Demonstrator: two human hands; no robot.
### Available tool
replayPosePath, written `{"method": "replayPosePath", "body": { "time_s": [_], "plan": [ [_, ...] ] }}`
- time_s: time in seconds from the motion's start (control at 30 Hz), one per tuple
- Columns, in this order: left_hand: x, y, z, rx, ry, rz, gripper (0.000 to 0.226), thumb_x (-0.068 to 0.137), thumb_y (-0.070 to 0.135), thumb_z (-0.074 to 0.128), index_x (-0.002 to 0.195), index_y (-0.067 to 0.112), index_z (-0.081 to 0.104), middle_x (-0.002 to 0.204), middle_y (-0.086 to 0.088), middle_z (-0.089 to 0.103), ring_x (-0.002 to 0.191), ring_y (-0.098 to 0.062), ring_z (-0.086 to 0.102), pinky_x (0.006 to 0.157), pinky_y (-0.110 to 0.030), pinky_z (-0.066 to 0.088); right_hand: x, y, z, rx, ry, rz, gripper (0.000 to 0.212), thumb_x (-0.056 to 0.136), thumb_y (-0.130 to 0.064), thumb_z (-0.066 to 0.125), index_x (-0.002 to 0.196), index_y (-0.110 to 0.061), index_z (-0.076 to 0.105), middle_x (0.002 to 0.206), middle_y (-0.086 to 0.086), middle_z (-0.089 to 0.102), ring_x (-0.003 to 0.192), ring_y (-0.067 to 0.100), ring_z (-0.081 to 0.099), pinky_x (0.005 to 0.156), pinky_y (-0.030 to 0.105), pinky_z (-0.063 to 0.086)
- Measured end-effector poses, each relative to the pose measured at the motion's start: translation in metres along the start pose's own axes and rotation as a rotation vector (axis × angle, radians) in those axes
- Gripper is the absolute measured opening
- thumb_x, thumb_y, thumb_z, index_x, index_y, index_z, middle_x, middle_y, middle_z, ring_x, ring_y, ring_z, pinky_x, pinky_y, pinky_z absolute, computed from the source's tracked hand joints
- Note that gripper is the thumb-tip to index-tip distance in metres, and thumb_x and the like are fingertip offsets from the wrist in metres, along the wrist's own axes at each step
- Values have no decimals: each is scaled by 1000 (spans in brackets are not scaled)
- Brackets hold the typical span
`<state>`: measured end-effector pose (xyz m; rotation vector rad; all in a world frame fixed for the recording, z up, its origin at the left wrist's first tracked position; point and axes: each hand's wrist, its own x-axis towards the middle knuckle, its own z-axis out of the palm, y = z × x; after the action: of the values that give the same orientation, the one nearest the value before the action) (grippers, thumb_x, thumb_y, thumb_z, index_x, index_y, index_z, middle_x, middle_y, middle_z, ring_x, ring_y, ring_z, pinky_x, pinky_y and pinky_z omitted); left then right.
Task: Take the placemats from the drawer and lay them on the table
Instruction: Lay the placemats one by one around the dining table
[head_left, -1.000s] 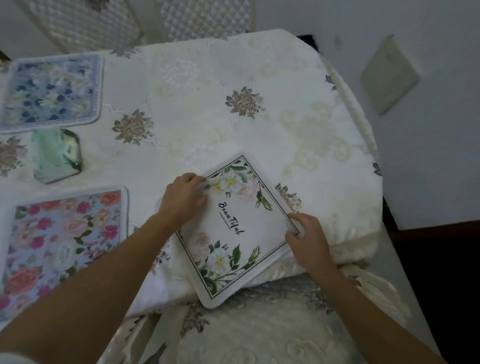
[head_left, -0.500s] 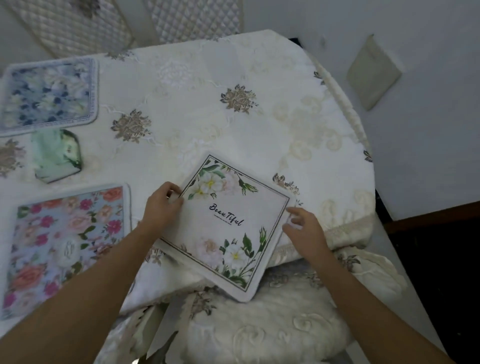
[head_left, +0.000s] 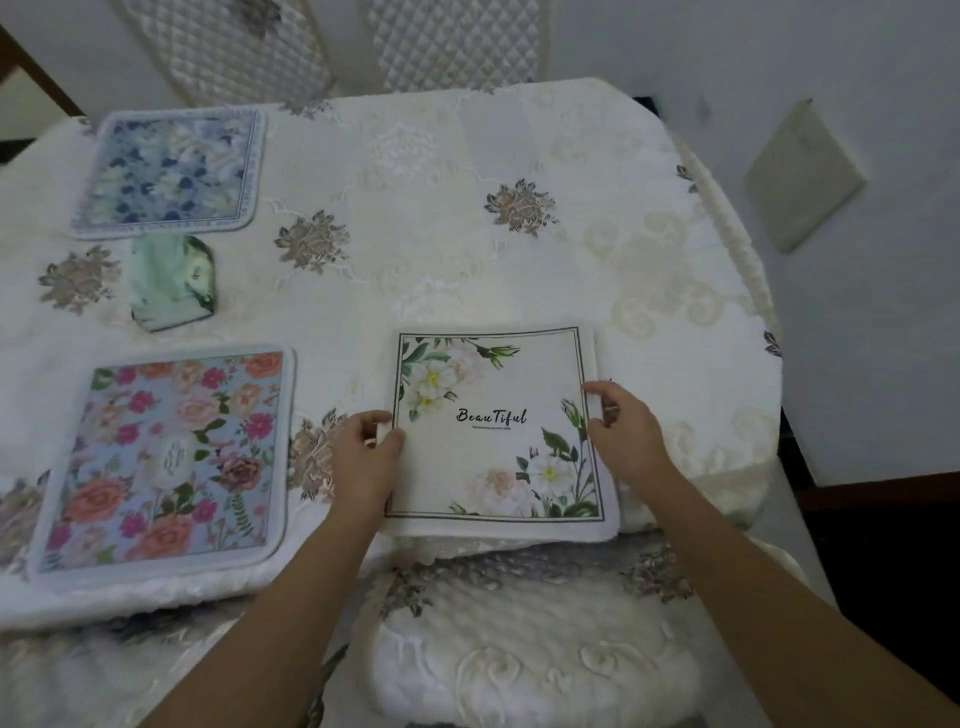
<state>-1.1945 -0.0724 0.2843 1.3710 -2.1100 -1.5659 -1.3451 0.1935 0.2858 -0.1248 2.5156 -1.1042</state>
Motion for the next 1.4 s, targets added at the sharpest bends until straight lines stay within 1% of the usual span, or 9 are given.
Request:
{"method": "replayPosePath", "body": {
  "time_s": [0.1,0.23,0.33,0.43,0.63,0.8,1.0,1.2,1.4],
  "plan": [
    [-9,19,16,20,-19,111,19,93,13,63,110,21,63,98,2,60,68,-14,54,53,-16,44,17,-6,-22,-46,49,-45,50,89,0,53,129,-29,58,92,-2,59,72,11,55,63,19,44],
    [-16,17,30,141,-44,145,23,89,16,65,110,24,61,96,2,63,74,-17,59,68,-33,52,37,2,-40,-136,16,-121,48,89,-1,54,132,-23,56,118,2,54,91,14,58,82,28,49],
    [-22,-6,31,344,-28,159,29,87,15,66,115,19,61,104,-3,58,81,-15,57,76,-39,52,37,27,-42,-205,-71,-101,47,88,-1,57,132,-19,56,120,8,52,76,11,56,77,25,43],
    [-29,-12,33,424,-11,172,30,87,11,66,116,15,62,102,-3,53,77,-13,53,74,-32,43,26,44,-42,-217,-80,-108,47,89,0,56,132,-18,55,110,6,52,79,15,55,75,26,43],
    [-35,-8,40,429,5,141,30,87,6,64,117,12,66,105,-7,63,91,-21,59,84,-35,48,14,45,-38,-196,-63,-98,47,90,-9,61,135,-19,52,102,-1,49,80,13,54,75,25,41],
    [-40,-8,45,404,-11,92,31,88,5,64,117,15,68,104,-4,66,90,-19,60,81,-26,43,17,52,-43,-219,-74,-85,51,90,-9,60,138,-21,48,102,-1,49,81,14,53,74,27,40],
    [-48,-9,50,452,-23,158,36,86,13,67,122,19,62,114,2,54,93,-13,52,80,-27,40,19,59,-41,-268,-76,-192,54,91,-14,58,142,-13,42,125,6,47,107,21,55,89,38,51],
    [-28,-7,55,567,-20,249,37,90,20,64,127,16,60,135,-3,48,124,-21,46,90,-37,48,37,43,-40,-308,-77,-293,51,92,-14,57,141,-13,44,134,6,46,124,22,42,97,27,35],
    [9,4,70,648,16,365,32,96,26,58,126,15,62,142,-11,51,131,-31,44,103,-48,40,67,8,-13,-385,-124,-375,55,91,-19,56,144,-10,42,146,10,43,134,27,36,114,41,31]
  ]
}}
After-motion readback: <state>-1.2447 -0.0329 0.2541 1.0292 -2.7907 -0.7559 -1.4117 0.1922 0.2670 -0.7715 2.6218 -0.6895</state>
